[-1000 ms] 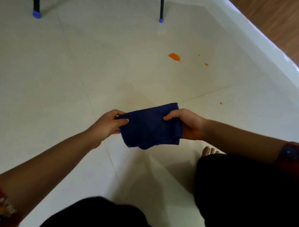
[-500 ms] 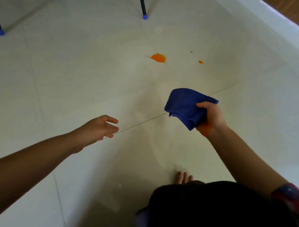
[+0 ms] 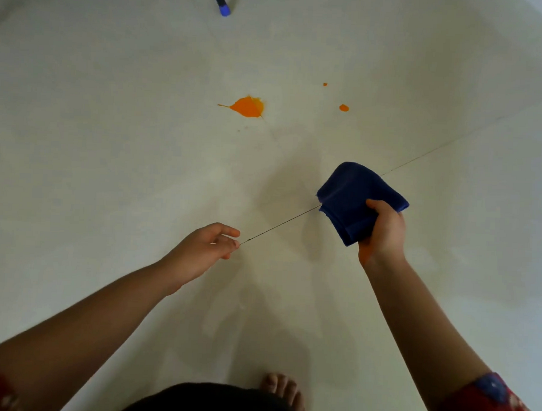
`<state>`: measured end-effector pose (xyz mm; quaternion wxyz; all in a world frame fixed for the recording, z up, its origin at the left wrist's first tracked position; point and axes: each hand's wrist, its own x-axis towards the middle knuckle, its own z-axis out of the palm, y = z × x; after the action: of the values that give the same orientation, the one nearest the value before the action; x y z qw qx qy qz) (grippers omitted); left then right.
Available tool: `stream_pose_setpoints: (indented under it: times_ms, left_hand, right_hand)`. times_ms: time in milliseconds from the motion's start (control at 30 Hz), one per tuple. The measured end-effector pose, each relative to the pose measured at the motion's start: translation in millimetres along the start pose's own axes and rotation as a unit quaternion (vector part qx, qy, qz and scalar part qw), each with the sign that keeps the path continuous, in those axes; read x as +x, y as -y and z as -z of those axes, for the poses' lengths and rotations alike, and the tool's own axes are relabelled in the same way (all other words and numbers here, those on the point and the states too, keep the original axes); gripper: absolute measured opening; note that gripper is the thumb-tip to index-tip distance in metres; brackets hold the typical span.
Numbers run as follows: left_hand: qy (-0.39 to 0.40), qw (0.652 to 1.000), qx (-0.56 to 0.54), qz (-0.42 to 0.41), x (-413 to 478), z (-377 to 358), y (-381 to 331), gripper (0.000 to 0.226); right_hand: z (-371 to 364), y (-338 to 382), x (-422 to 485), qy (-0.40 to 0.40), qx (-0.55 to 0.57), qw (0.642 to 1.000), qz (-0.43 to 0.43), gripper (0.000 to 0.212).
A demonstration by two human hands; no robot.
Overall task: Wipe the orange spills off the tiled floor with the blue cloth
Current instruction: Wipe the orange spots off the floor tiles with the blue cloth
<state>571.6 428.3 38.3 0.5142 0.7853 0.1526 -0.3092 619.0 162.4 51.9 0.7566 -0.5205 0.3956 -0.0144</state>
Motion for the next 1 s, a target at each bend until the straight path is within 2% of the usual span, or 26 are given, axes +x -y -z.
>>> stream_pose_setpoints:
  times_ms: [167,233,300,367,433,500,533,567,667,733,800,867,933,1000]
  left_hand:
    - [0.013,0.999,0.017,-0.039,28.0,-21.8,-28.6,0.020]
    - [0.014,0.998,0.018,-0.055,40.3,-32.7,-35.9,0.021]
    - [-0.003,0.998,0.026,-0.064,51.8,-40.7,-38.4,0.020]
    - [-0.002,0.995,0.058,-0.079,60.9,-48.4,-41.0,0.016]
    - [0.046,0.984,0.138,-0.102,66.0,-47.7,-41.9,0.018]
    - [0.112,0.954,0.251,-0.119,67.8,-38.2,-41.4,0.026]
    - [0.131,0.936,0.302,-0.124,69.8,-31.1,-39.9,0.030]
    - [0.137,0.923,0.338,-0.126,72.6,-23.8,-37.2,0.033]
    - [0.094,0.922,0.354,-0.125,85.0,-11.7,-25.5,0.043]
    - [0.037,0.927,0.345,-0.143,93.5,-15.4,-13.9,0.055]
    - [-0.016,0.918,0.361,-0.164,108.0,-22.7,-0.1,0.069]
    - [-0.053,0.912,0.379,-0.150,118.0,-27.9,12.8,0.082]
    - [-0.051,0.904,0.404,-0.134,124.1,-26.7,24.6,0.091]
    - [-0.034,0.888,0.434,-0.146,123.2,-22.9,34.0,0.097]
  right_hand:
    - [16.5,29.6,22.1,-0.011,-0.048,0.996,0.074,0.022]
    - [25.6,38.5,32.2,-0.020,-0.085,0.988,0.129,0.031]
    - [33.1,37.7,43.0,-0.016,-0.167,0.963,0.211,0.046]
    - [46.8,30.0,49.0,-0.023,-0.317,0.900,0.300,0.056]
    - [64.5,12.1,51.1,0.005,-0.490,0.812,0.317,0.056]
    - [76.5,-8.1,43.9,0.071,-0.662,0.712,0.223,0.047]
    - [80.0,-18.8,39.6,0.100,-0.719,0.668,0.165,0.051]
    - [82.7,-29.4,40.3,0.105,-0.742,0.647,0.143,0.060]
    - [72.6,-47.4,65.8,0.008,-0.724,0.640,0.256,0.061]
    - [60.1,-58.5,91.2,-0.014,-0.733,0.631,0.254,0.058]
    - [48.4,-77.9,101.2,-0.017,-0.739,0.631,0.235,0.057]
    - [53.0,-101.2,83.1,0.022,-0.739,0.614,0.278,0.058]
    - [78.4,-112.5,63.4,0.086,-0.745,0.580,0.319,0.057]
    - [105.8,-100.7,72.1,0.076,-0.744,0.585,0.313,0.057]
